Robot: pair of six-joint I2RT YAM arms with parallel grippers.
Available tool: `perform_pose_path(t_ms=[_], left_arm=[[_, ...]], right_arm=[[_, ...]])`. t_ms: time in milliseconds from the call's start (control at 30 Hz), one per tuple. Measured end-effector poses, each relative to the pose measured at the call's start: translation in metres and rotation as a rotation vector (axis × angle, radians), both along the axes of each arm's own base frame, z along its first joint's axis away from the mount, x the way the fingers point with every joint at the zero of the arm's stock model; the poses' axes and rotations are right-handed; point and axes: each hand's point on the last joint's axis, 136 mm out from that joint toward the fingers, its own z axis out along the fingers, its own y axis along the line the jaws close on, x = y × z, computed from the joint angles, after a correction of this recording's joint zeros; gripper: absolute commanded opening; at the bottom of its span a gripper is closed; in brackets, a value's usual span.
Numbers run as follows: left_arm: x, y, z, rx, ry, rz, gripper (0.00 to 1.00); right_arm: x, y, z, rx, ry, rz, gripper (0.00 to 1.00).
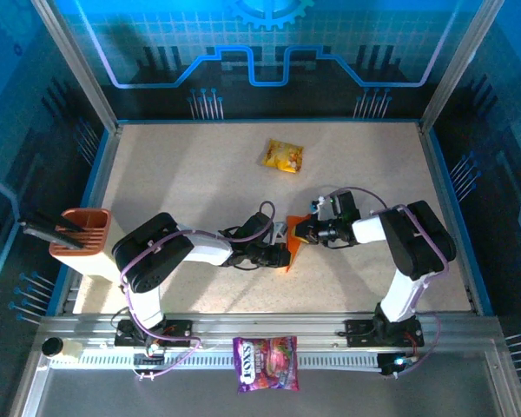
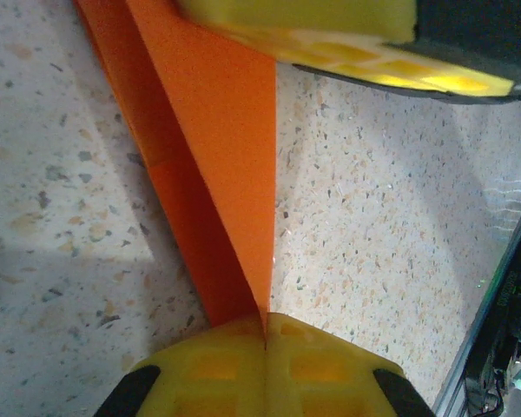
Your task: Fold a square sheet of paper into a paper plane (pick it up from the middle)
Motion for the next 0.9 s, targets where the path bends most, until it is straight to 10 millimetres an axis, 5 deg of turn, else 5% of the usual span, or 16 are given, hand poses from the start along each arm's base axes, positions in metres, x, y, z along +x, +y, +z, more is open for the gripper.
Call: perform_pose_path(t_ms=[333, 733, 900], left_arm=[[0.0, 0.0, 0.0, -0.002, -0.002, 0.0, 0.08], [-0.004, 0.007, 0.011, 0.022, -0.001, 0.016, 0.32], [-0.001, 0.022, 0.036, 0.029, -0.043, 0.082, 0.29]], right_arm=[[0.001, 0.004, -0.005, -0.01, 0.015, 0.012, 0.09], [0.003, 0.01, -0.01, -0.107, 0.026, 0.061, 0.08], [0.002, 0.01, -0.011, -0.135, 0.028, 0.066, 0.08]])
